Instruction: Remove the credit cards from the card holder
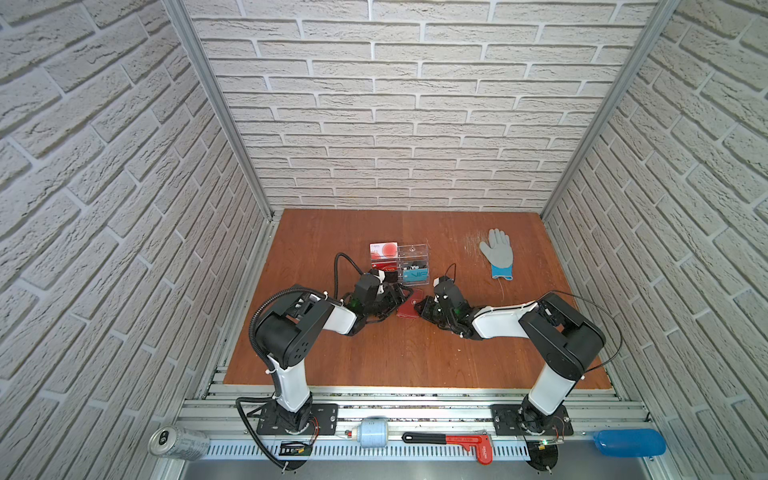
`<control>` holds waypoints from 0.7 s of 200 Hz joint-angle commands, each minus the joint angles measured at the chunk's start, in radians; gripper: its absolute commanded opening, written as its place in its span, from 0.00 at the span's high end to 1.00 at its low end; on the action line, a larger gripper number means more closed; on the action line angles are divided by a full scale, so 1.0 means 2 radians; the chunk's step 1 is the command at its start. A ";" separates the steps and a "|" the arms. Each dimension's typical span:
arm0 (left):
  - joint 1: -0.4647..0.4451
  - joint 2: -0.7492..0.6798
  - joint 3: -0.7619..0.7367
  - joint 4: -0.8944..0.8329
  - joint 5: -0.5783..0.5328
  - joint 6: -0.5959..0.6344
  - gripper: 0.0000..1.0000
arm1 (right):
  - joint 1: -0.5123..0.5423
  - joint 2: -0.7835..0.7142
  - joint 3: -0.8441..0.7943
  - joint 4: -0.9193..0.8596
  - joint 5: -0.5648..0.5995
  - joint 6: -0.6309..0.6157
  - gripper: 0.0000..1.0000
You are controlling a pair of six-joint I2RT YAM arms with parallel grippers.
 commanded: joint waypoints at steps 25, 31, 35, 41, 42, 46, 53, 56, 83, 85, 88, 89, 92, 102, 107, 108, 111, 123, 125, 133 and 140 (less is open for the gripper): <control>-0.001 0.013 -0.005 0.059 0.022 0.004 0.42 | 0.013 0.017 0.024 -0.004 -0.040 -0.011 0.84; -0.001 0.014 -0.006 0.061 0.023 0.006 0.45 | 0.013 0.017 0.026 -0.006 -0.042 -0.012 0.84; -0.001 0.014 -0.007 0.063 0.022 0.005 0.46 | 0.013 0.017 0.029 -0.009 -0.042 -0.014 0.84; -0.001 0.014 -0.008 0.065 0.022 0.006 0.46 | 0.013 0.018 0.031 -0.011 -0.042 -0.015 0.84; -0.001 0.014 -0.008 0.065 0.022 0.006 0.46 | 0.013 0.018 0.031 -0.012 -0.042 -0.015 0.84; -0.001 0.013 -0.010 0.067 0.023 0.007 0.46 | 0.013 0.018 0.033 -0.013 -0.042 -0.016 0.84; -0.001 0.014 -0.012 0.069 0.022 0.008 0.48 | 0.013 0.019 0.035 -0.015 -0.042 -0.017 0.84; -0.001 0.014 -0.012 0.070 0.022 0.008 0.49 | 0.013 0.020 0.036 -0.015 -0.043 -0.018 0.84; -0.001 0.017 -0.019 0.081 0.022 0.008 0.57 | 0.012 0.023 0.046 -0.019 -0.048 -0.020 0.84; -0.001 0.018 -0.019 0.082 0.022 0.008 0.57 | 0.013 0.024 0.047 -0.019 -0.048 -0.020 0.84; -0.001 0.018 -0.020 0.085 0.023 0.008 0.58 | 0.013 0.024 0.048 -0.020 -0.050 -0.020 0.84; -0.001 0.018 -0.020 0.085 0.023 0.007 0.58 | 0.013 0.024 0.048 -0.020 -0.050 -0.021 0.84; -0.001 0.019 -0.021 0.087 0.023 0.008 0.59 | 0.013 0.025 0.050 -0.021 -0.050 -0.021 0.84; -0.002 0.020 -0.023 0.092 0.022 0.007 0.62 | 0.013 0.026 0.053 -0.025 -0.052 -0.023 0.84; -0.002 0.021 -0.025 0.095 0.023 0.006 0.64 | 0.013 0.027 0.055 -0.027 -0.051 -0.024 0.84; -0.002 0.021 -0.025 0.096 0.023 0.006 0.65 | 0.013 0.027 0.056 -0.027 -0.051 -0.024 0.84; -0.002 0.022 -0.025 0.097 0.023 0.006 0.67 | 0.013 0.028 0.057 -0.028 -0.052 -0.025 0.84; -0.002 0.022 -0.028 0.105 0.023 0.004 0.75 | 0.013 0.030 0.061 -0.030 -0.055 -0.027 0.84; -0.002 0.023 -0.029 0.106 0.023 0.004 0.76 | 0.013 0.030 0.063 -0.030 -0.055 -0.027 0.84; -0.002 0.023 -0.030 0.112 0.024 0.003 0.80 | 0.013 0.033 0.065 -0.032 -0.057 -0.028 0.84; -0.003 0.025 -0.030 0.115 0.026 0.002 0.82 | 0.013 0.034 0.069 -0.034 -0.060 -0.029 0.84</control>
